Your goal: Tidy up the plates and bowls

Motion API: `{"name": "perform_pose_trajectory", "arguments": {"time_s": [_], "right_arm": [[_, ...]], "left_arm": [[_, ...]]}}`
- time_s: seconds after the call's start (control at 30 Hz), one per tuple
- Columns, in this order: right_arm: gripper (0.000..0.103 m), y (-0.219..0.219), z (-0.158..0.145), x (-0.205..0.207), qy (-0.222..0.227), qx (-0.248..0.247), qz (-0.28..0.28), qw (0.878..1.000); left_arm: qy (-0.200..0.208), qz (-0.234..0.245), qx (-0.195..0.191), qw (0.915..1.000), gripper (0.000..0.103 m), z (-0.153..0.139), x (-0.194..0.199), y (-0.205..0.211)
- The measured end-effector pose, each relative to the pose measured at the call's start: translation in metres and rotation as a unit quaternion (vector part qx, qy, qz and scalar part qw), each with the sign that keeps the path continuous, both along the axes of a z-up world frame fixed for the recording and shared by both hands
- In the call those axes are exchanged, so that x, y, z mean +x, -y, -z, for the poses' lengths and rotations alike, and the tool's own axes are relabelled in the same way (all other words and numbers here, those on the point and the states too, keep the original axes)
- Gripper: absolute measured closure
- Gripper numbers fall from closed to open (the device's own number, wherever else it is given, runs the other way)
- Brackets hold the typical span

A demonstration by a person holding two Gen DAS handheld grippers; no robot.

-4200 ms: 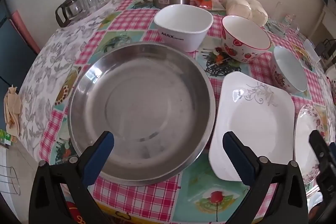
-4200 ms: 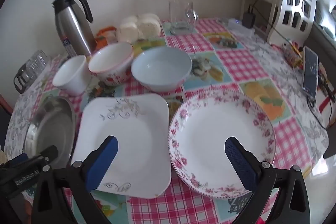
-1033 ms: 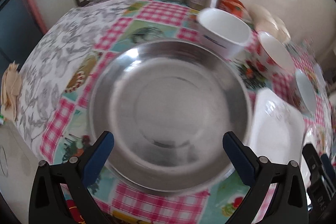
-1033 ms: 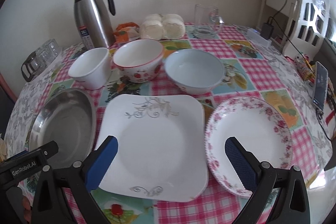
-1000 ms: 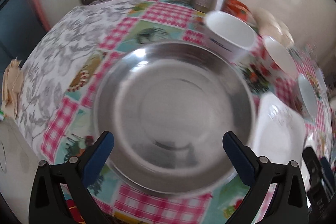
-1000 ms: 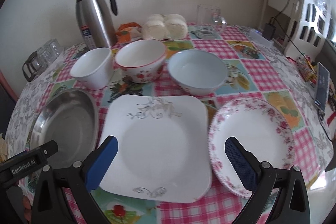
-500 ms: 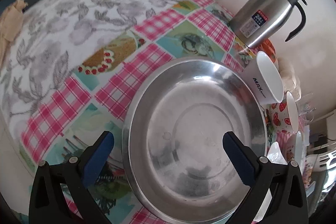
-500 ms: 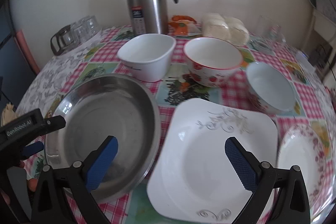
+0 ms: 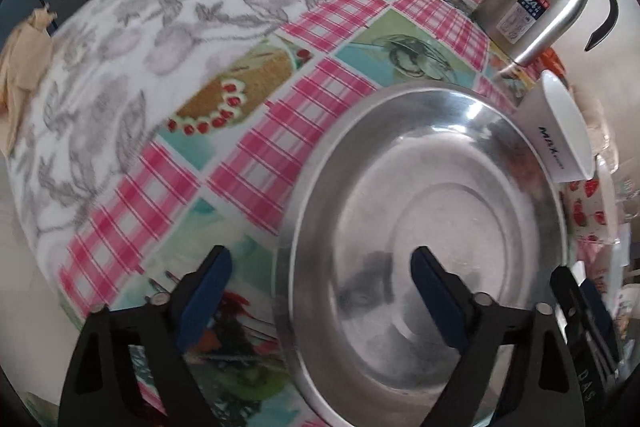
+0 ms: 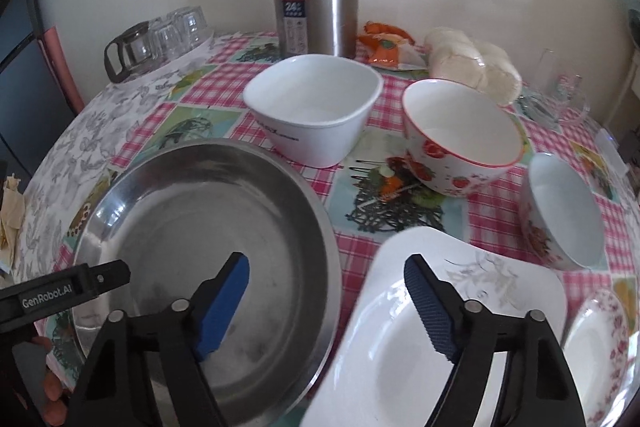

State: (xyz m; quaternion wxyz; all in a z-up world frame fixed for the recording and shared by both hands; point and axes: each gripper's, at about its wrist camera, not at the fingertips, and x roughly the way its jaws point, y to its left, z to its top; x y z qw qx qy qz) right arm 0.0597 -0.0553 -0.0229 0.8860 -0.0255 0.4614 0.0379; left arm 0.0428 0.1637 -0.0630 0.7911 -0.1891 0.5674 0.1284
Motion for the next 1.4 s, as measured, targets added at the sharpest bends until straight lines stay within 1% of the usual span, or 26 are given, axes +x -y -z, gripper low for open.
{"name": "perform_pose_trajectory", "arguments": {"time_s": [0.17,0.23,0.3,0.43,0.53,0.6,0.73,0.77,0.87,0.97,1.07,1.1,1.17,1.2,1.23,1.33,1.4], "right_arm": [[0.032,-0.006,0.007,0.01,-0.005,-0.002,-0.016,1.0],[0.034,-0.009,0.008,0.013,0.0,-0.009,-0.02,1.0],[0.046,-0.01,0.01,0.017,-0.008,-0.004,-0.024,1.0],[0.052,-0.011,0.015,0.023,-0.015,-0.001,-0.028,0.999],[0.057,-0.007,0.019,0.026,-0.024,0.009,-0.015,1.0],[0.065,-0.005,0.021,0.026,-0.032,0.025,-0.012,0.999],[0.069,-0.005,0.021,0.023,-0.036,0.039,-0.015,0.998],[0.072,-0.005,0.021,0.022,-0.037,0.044,-0.016,0.998],[0.074,-0.008,0.021,0.017,-0.042,0.058,-0.03,0.997],[0.075,-0.012,0.023,0.014,-0.046,0.054,-0.039,0.997],[0.081,-0.013,0.031,0.015,-0.064,0.049,-0.038,0.996],[0.081,-0.012,0.03,0.014,-0.059,0.055,-0.037,0.996],[0.081,-0.013,0.03,0.014,-0.061,0.055,-0.037,0.996],[0.082,-0.014,0.029,0.014,-0.061,0.054,-0.039,0.996],[0.082,-0.015,0.029,0.013,-0.062,0.053,-0.041,0.996],[0.083,-0.016,0.027,0.012,-0.062,0.052,-0.044,0.996],[0.085,-0.012,0.026,0.012,-0.066,0.069,-0.042,0.995]], "left_arm": [[-0.004,-0.001,0.028,0.9996,0.028,-0.001,0.0,-0.003],[-0.007,-0.001,0.042,0.9991,0.034,-0.002,0.0,-0.004],[-0.008,0.0,0.052,0.9986,0.04,-0.003,0.001,-0.004],[-0.009,0.002,0.055,0.9984,0.041,-0.002,0.004,-0.005],[-0.012,0.004,0.061,0.9981,0.041,-0.001,0.005,-0.004],[-0.012,0.003,0.061,0.9981,0.041,0.0,0.005,-0.004],[-0.015,-0.01,0.062,0.9979,0.041,0.001,0.004,-0.008],[-0.014,-0.017,0.061,0.9979,0.042,0.001,0.003,-0.011],[-0.011,-0.028,0.058,0.9978,0.046,0.0,-0.001,-0.018],[-0.006,-0.033,0.055,0.9979,0.049,0.0,-0.002,-0.022],[-0.002,-0.037,0.052,0.998,0.052,0.0,-0.004,-0.025],[-0.001,-0.036,0.052,0.998,0.052,0.0,-0.004,-0.026],[0.001,-0.03,0.056,0.998,0.058,0.0,-0.004,-0.025],[0.003,-0.027,0.055,0.9981,0.068,-0.002,-0.005,-0.025],[0.006,-0.025,0.053,0.9982,0.071,-0.003,-0.006,-0.024],[0.009,-0.029,0.049,0.9983,0.072,-0.003,-0.007,-0.025],[0.014,-0.035,0.04,0.9985,0.074,-0.004,-0.008,-0.026]]}}
